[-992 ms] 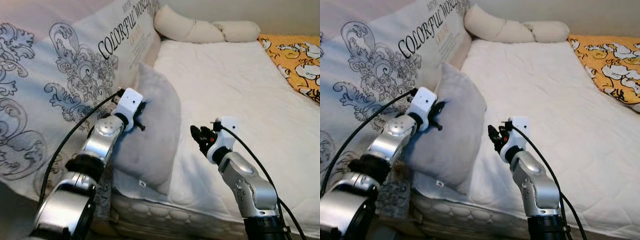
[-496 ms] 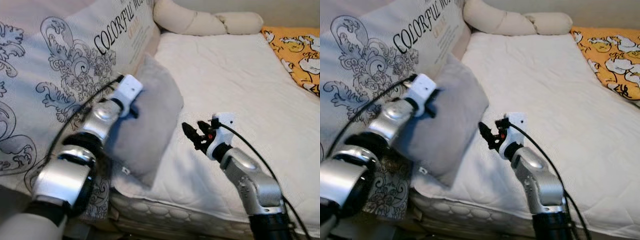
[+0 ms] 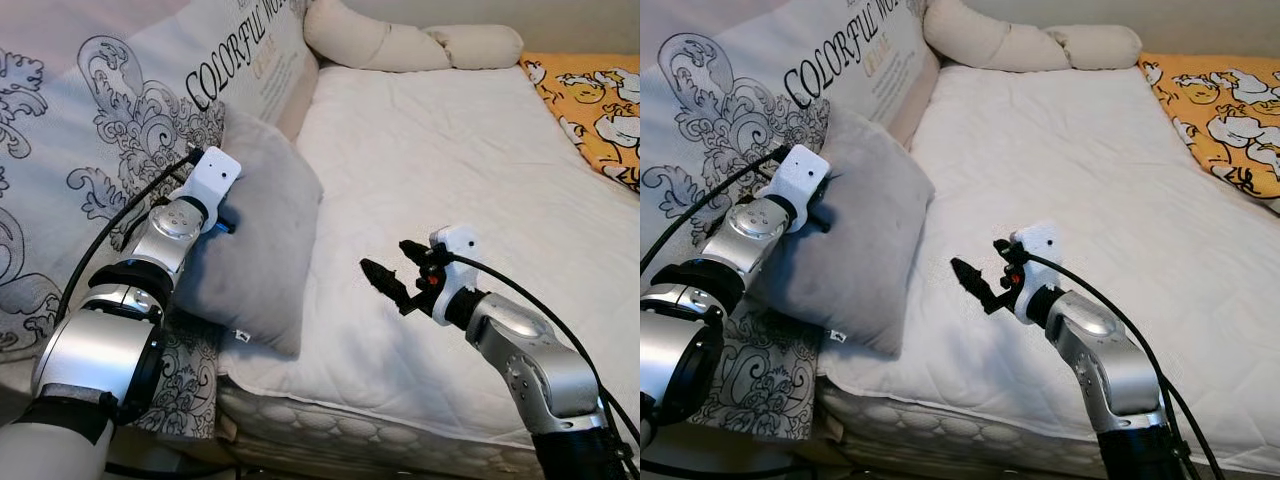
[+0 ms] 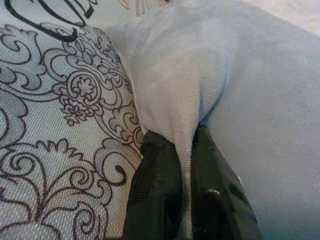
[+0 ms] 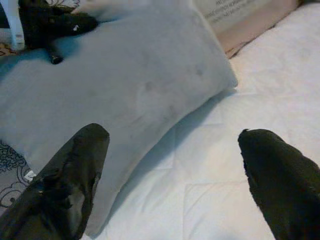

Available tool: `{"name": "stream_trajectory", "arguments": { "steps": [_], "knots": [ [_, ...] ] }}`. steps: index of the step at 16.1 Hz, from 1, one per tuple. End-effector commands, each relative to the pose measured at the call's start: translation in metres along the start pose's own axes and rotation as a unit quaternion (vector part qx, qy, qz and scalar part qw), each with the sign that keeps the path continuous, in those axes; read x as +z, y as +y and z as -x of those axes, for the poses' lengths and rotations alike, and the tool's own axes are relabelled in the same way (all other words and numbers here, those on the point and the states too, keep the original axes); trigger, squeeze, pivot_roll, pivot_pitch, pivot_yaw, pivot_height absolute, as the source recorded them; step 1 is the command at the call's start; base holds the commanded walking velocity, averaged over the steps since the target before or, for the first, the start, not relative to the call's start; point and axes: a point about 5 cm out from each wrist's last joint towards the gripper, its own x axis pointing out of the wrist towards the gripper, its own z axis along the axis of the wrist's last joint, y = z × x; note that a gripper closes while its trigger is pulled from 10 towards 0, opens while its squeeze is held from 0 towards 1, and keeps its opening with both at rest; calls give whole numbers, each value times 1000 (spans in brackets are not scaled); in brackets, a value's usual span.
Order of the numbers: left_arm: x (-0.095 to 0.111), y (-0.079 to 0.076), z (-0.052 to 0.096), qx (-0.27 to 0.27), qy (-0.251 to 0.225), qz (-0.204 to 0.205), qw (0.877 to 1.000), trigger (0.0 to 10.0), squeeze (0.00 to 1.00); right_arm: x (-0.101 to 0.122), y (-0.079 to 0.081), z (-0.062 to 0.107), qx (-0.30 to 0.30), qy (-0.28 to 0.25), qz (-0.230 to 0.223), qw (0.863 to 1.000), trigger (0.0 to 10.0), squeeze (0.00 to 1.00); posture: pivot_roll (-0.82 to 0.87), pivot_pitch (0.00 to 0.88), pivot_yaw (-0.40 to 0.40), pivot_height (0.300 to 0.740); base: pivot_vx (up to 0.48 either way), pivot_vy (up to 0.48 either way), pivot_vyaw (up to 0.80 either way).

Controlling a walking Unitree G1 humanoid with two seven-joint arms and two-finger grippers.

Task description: Clean up the room

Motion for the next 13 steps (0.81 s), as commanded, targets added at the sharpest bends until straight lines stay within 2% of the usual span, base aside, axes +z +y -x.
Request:
{"name": "stream_trajectory", "arguments": {
  "steps": [1,2,3,4,6,7,9,12,13],
  "knots": [
    [-7,8,3,5,4,0,1000,10000,0,0,5,0,13,4,8,1000,10000,1000,-162,0,88,740,0,0,0],
    [-4,5,2,-9,-5,-3,1000,10000,686,-1,6,0,18,6,10,1000,10000,1000,-162,0,88,740,0,0,0],
    [4,4,1,-21,-22,1,1000,10000,1000,-1,6,0,18,6,11,1000,10000,1000,-162,0,88,740,0,0,0],
    [10,5,0,-23,-36,1,999,10000,1000,-1,6,-1,18,6,10,1000,10000,1000,-158,0,87,740,0,0,0],
    [23,8,0,-31,-73,55,995,10000,1000,-2,5,0,10,6,10,1000,10000,1000,-151,0,85,740,0,0,0],
    [26,9,0,-35,-81,67,994,10000,1000,-2,4,-1,6,6,10,1000,10000,1000,-150,0,86,740,0,0,0],
    [39,8,1,-60,-141,130,980,10000,1000,3,1,-2,-3,-23,-14,1000,10000,1000,-140,0,78,740,0,0,0],
    [46,-7,9,-96,-192,170,962,10000,1000,8,-2,0,-31,-56,-59,996,10000,1000,-129,0,69,740,0,0,0],
    [46,-18,24,-101,-221,211,947,10000,1000,8,-6,3,-64,-63,-73,993,10000,1000,-131,0,71,740,0,0,0]
  ]
}}
